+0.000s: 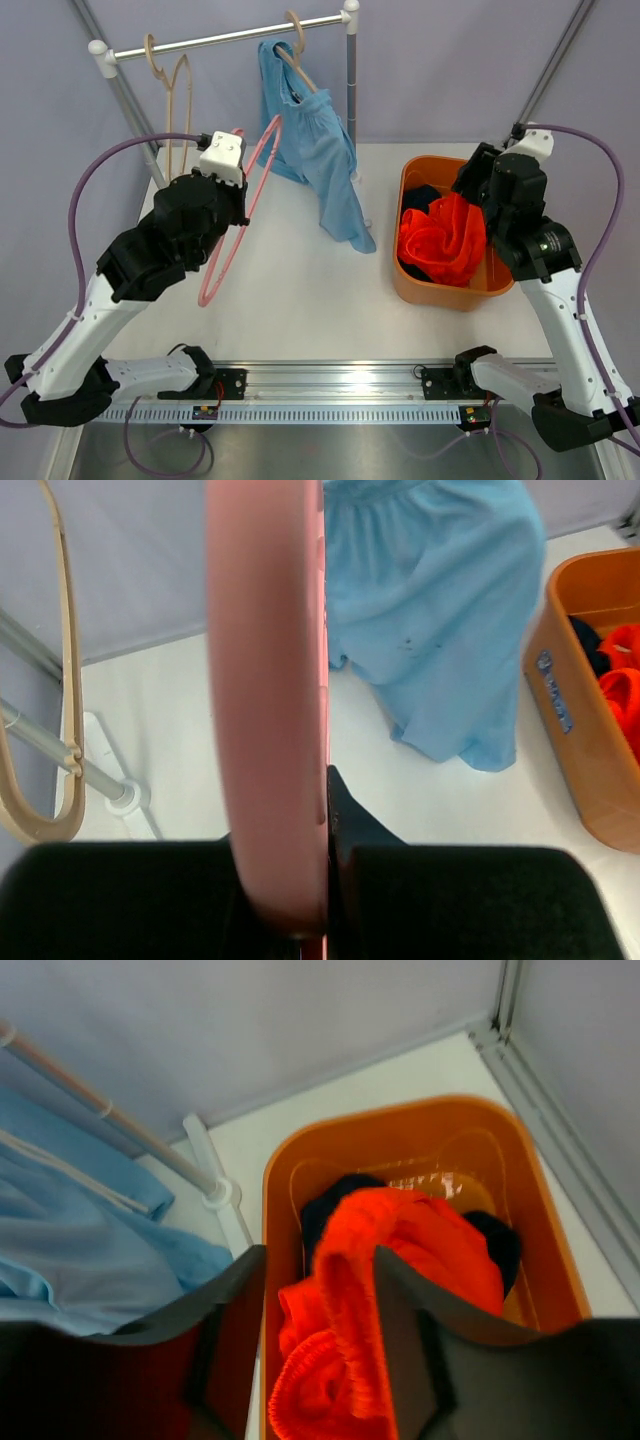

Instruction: Remove the shorts from the hanger

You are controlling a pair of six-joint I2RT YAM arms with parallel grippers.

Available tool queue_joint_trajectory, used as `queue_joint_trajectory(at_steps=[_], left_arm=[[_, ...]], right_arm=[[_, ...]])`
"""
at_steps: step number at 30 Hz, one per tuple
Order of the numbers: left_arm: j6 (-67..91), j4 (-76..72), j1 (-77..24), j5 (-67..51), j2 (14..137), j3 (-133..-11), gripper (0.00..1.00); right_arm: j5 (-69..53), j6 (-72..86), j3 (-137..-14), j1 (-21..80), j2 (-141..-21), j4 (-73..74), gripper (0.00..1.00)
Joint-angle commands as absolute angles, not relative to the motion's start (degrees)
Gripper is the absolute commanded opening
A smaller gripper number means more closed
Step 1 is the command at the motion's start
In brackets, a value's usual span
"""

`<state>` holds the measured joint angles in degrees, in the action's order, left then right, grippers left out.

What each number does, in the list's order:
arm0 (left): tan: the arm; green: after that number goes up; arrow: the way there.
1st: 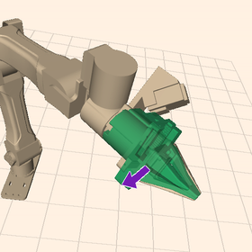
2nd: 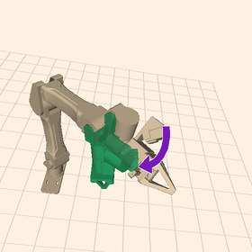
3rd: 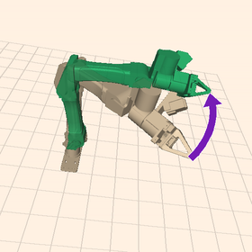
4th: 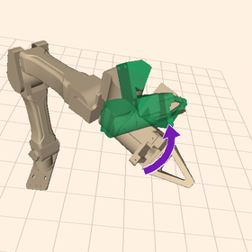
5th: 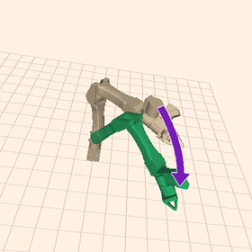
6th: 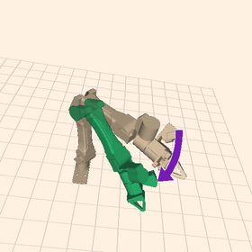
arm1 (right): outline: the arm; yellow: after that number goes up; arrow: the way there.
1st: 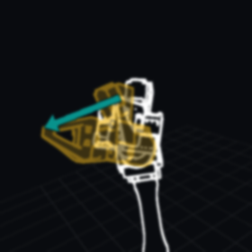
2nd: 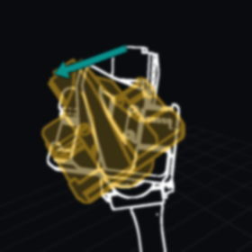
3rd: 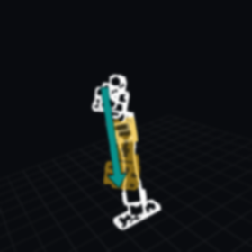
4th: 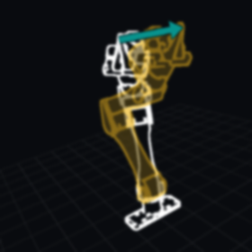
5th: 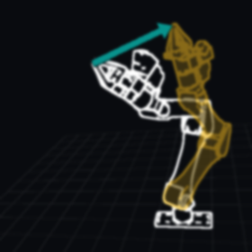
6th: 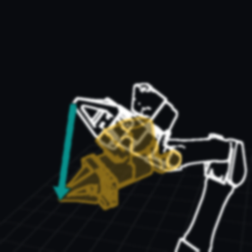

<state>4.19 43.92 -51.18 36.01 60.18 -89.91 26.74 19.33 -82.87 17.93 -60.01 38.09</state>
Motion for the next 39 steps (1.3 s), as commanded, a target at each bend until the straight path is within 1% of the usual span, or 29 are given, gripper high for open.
queue_joint_trajectory(at_steps=[1,2,6,10,11,13,17,18,20,22,26,39], left_arm=[[6.15,48.07,-46.16,29.2,61.78,-94.3,0.0],[6.24,48.51,-42.92,27.61,62.4,-94.92,0.0],[5.98,49.48,-36.4,20.67,67.04,-99.48,0.0],[3.96,48.87,-32.7,17.23,72.14,-104.32,0.0],[3.96,48.61,-28.08,13.83,75.55,-108.42,0.0],[4.04,48.43,-26.82,11.7,76.8,-109.68,0.0],[4.39,46.23,-18.49,5.38,83.04,-115.82,0.0],[4.74,45.62,-16.8,1.71,84.19,-118.89,0.0],[5.89,45.44,-13.55,-1.47,86.74,-122.5,0.0],[5.54,45.7,-12.57,-4.3,91.3,-128.8,0.0],[5.62,45.8,-11.69,-4.48,97.29,-136.4,0.0],[6.24,33.84,-10.81,-0.18,104.68,-137.55,0.0]], right_arm=[[21.72,23.12,-79.11,17.84,-56.7,35.86,0.63],[19.97,23.12,-78.41,17.75,-56.52,35.69,0.71],[17.76,22.33,-79.54,17.75,-57.3,36.56,0.75],[13.81,22.24,-79.37,17.75,-57.39,35.6,0.78],[11.28,22.15,-78.32,17.75,-57.39,34.99,0.79],[10.64,22.15,-77.96,17.75,-57.39,34.46,0.79],[7.83,22.32,-76.47,17.75,-56.95,33.49,0.79],[7.39,22.24,-76.2,17.75,-56.78,32.96,0.79],[6.86,21.97,-76.11,17.75,-56.6,32.78,0.79],[6.68,21.62,-76.29,17.75,-56.78,32.61,0.8],[5.63,21.45,-76.2,17.75,-57.22,31.38,0.8],[3.52,21.53,-75.67,17.75,-58.27,29.53,0.8]])
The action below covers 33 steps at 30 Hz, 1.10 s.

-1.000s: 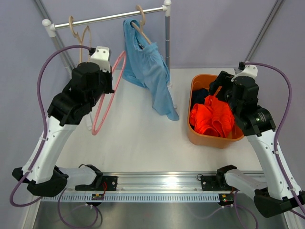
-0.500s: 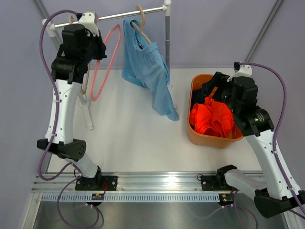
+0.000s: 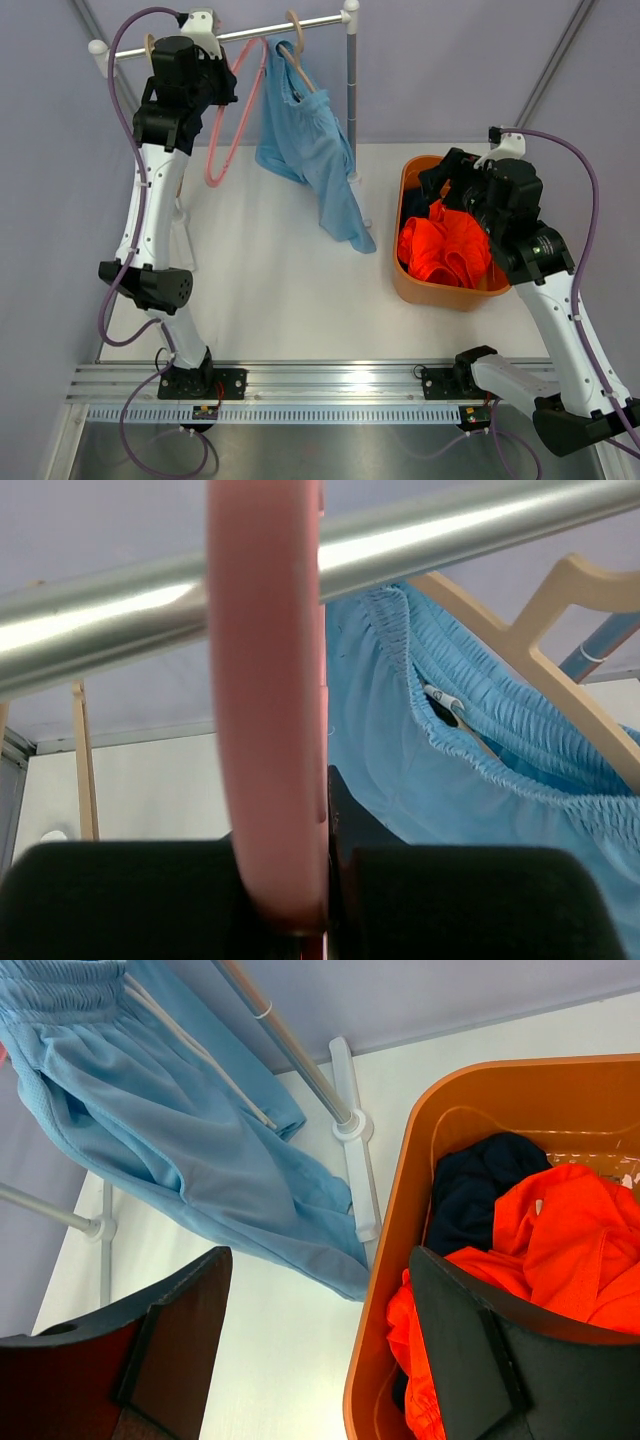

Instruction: Remove the shorts from the hanger

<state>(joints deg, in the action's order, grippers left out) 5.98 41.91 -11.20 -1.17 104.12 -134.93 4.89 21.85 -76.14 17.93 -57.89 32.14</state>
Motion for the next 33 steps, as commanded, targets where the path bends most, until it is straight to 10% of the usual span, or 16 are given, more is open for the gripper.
queue_joint_trajectory(at_steps=[1,33], left_arm=[[6.24,33.4,-10.81,-0.26,104.94,-137.64,0.0],[4.13,32.43,-10.11,7.91,107.4,-133.68,0.12]], right_arm=[[3.52,21.45,-75.59,17.84,-58.45,29.44,0.8],[2.02,21.62,-74.71,17.75,-60.21,29.88,0.8]])
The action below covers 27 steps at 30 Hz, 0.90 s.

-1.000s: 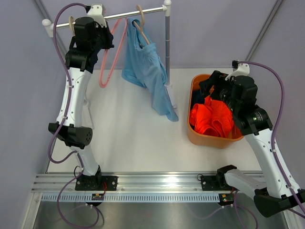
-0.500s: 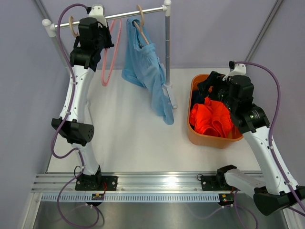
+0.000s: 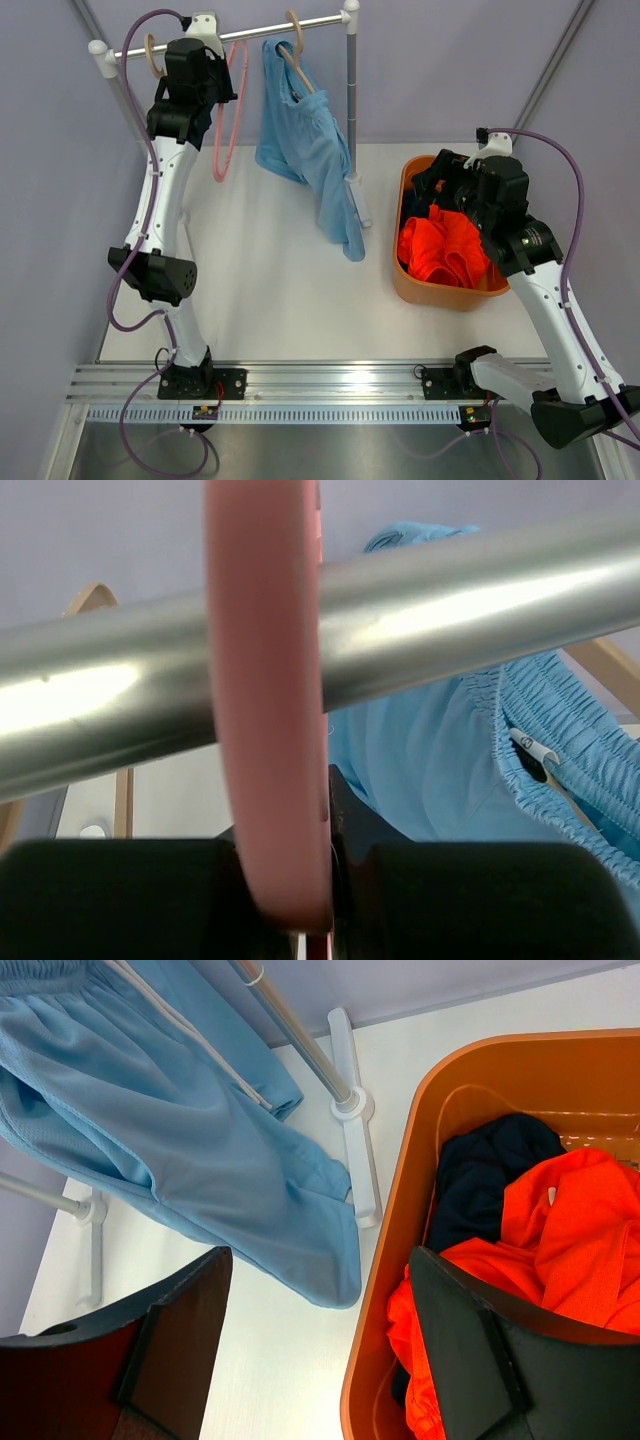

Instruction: Remove the shorts from the hanger

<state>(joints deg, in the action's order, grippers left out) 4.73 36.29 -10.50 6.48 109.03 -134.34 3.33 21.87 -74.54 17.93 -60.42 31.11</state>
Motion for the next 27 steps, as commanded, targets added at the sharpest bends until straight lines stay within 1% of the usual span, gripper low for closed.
queue_joint_trajectory(at_steps=[1,11,13,16,19,20,22,24,26,27], left_arm=[[4.13,32.34,-10.11,7.91,107.14,-133.33,0.12],[4.31,32.26,-10.11,7.74,105.03,-130.96,0.16],[4.31,32.26,-10.11,7.56,104.59,-130.61,0.2],[4.22,31.55,-10.11,7.3,102.84,-129.29,0.22],[4.48,30.24,-10.2,7.03,100.29,-127.01,0.27],[4.48,29.89,-10.2,6.77,99.67,-126.57,0.32],[4.48,29.71,-10.28,6.59,98.0,-126.04,0.35],[4.4,29.71,-10.37,6.15,96.78,-126.12,0.41],[3.96,29.88,-10.98,6.15,95.81,-126.12,0.42],[3.78,29.97,-11.33,6.33,95.28,-126.12,0.44]], right_arm=[[2.02,21.62,-74.71,17.84,-60.29,29.97,0.8],[1.67,21.71,-74.53,17.75,-60.03,30.15,0.8],[1.58,21.71,-74.62,17.75,-59.94,30.15,0.8],[1.5,21.71,-74.53,17.75,-59.85,30.23,0.8],[1.58,21.71,-74.36,17.84,-59.68,30.32,0.79],[1.5,21.8,-74.44,17.75,-59.68,30.41,0.79],[1.41,21.71,-74.53,17.84,-59.5,30.59,0.79],[1.41,21.8,-74.62,17.75,-59.42,30.59,0.79],[1.49,21.71,-74.62,17.75,-59.33,30.67,0.8],[1.49,21.71,-74.62,17.75,-59.24,30.67,0.8]])
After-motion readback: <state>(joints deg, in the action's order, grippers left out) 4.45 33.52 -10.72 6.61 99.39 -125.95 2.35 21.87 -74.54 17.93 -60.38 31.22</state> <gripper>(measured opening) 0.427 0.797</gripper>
